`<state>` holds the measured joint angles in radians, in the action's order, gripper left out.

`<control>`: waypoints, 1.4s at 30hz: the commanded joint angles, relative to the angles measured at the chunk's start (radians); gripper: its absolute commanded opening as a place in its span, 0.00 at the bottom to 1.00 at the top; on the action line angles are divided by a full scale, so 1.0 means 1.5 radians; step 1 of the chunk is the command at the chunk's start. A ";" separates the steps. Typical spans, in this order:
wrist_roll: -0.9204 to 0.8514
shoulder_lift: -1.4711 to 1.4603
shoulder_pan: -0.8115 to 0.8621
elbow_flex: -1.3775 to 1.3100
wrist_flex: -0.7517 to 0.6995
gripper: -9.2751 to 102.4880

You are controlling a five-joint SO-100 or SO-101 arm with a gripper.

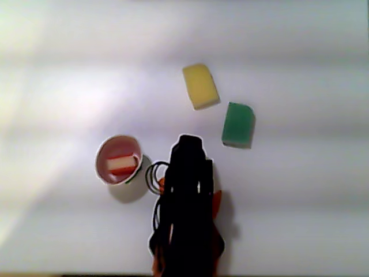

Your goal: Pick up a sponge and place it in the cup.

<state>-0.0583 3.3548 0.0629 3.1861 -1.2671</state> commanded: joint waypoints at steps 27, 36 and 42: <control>0.054 0.008 -0.019 0.031 -0.014 0.09; 0.054 0.008 -0.019 0.031 -0.014 0.09; 0.054 0.008 -0.019 0.031 -0.014 0.09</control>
<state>0.0153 3.3548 0.0169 3.1861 -1.2717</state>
